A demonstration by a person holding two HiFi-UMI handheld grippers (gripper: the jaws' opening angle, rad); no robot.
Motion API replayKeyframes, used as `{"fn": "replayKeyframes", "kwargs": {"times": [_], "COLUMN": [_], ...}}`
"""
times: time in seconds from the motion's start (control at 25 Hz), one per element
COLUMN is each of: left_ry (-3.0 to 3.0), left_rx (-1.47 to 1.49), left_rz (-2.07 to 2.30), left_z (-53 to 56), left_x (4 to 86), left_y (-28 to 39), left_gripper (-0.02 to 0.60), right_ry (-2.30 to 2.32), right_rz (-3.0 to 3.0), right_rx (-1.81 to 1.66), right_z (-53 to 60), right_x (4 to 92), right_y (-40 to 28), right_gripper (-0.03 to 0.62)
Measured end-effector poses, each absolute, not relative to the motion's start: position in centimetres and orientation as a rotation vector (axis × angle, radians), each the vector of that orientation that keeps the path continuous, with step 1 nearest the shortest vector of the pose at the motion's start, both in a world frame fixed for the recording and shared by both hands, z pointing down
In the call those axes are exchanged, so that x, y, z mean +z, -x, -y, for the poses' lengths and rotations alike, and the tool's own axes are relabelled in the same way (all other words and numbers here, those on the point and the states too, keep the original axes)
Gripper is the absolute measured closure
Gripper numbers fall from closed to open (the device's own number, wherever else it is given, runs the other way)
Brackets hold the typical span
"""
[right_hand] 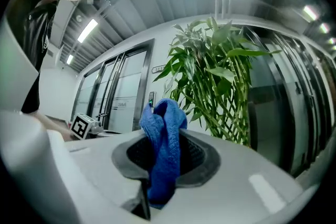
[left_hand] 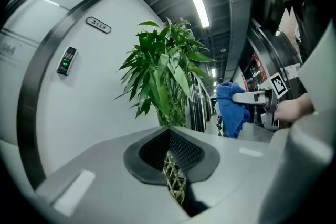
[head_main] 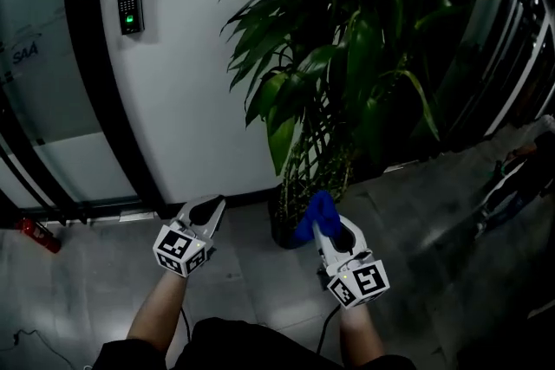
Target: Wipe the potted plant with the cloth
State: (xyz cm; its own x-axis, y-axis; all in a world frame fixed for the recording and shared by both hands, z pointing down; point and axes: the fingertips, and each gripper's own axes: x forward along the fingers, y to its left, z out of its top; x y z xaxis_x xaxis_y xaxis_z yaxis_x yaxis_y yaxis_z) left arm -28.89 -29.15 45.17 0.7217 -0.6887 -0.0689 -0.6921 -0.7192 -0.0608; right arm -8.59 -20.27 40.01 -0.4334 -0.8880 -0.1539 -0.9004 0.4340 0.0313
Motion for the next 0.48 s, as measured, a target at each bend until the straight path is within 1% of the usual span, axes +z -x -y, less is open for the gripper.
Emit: {"fn": "replayKeyframes", "kwargs": {"times": [0.16, 0.28, 0.48], "left_ry": [2.921, 2.946, 3.053], "left_rx": [0.130, 0.065, 0.090], "left_rz": [-0.996, -0.890, -0.690], "left_z": [33.7, 36.8, 40.9], "left_x": [41.8, 40.3, 37.5], "left_y": [24.7, 21.6, 17.0], "left_gripper": [0.575, 0.575, 0.575], "right_ry": [1.629, 1.679, 1.794], "right_rz": [-2.557, -2.520, -2.456], "right_rx": [0.330, 0.469, 0.843], "right_z": [21.3, 22.5, 23.7], "right_x": [37.0, 34.0, 27.7], "right_y": [8.4, 8.7, 11.1], "right_gripper": [0.507, 0.507, 0.507]}}
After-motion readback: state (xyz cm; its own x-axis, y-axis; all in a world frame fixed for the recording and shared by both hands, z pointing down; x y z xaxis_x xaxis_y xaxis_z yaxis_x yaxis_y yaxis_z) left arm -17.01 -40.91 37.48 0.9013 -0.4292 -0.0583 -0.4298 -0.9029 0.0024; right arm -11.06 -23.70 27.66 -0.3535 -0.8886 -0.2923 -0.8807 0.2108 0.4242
